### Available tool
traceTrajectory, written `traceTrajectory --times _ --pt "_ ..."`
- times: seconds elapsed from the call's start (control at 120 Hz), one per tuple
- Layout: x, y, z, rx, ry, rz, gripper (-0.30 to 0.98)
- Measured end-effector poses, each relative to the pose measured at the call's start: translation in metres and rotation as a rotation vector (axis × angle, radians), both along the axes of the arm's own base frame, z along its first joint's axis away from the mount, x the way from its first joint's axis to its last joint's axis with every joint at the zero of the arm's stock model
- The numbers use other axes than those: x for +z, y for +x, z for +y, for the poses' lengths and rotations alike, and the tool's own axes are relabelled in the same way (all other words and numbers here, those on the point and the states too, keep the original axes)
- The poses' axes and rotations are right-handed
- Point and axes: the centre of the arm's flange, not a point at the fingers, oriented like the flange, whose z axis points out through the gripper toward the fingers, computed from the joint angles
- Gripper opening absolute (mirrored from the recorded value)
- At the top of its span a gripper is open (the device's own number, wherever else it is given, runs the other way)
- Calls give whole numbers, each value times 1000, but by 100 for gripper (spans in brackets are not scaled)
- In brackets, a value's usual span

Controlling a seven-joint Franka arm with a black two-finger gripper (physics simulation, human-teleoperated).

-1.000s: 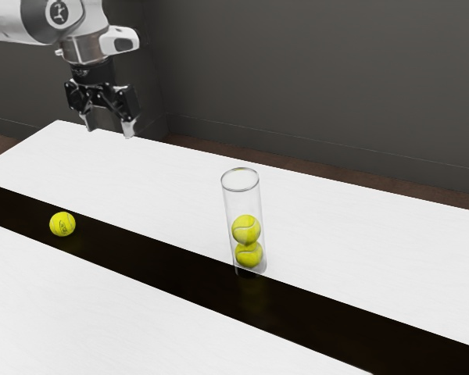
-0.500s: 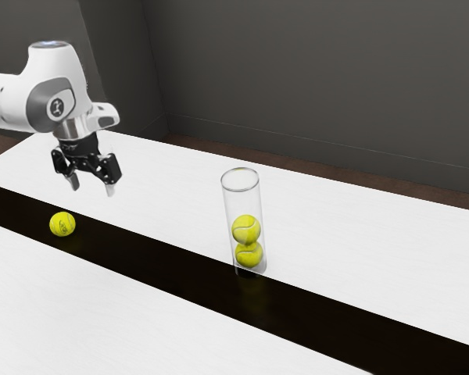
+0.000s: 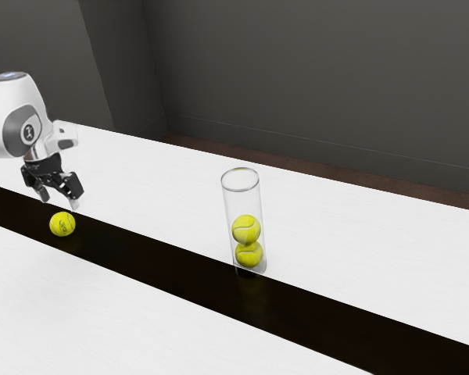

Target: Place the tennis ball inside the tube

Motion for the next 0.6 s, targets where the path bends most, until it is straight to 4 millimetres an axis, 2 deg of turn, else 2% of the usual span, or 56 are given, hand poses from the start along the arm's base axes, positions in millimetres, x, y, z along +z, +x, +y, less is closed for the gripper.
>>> traceTrajectory --times 0.108,0.275,0.358,0.6 --pt "-23 4 7 -33 -5 18 69" --pt "-38 6 30 -54 -2 22 69" --pt "-44 16 41 -66 1 18 69" --pt "-73 28 59 -89 -11 37 69"
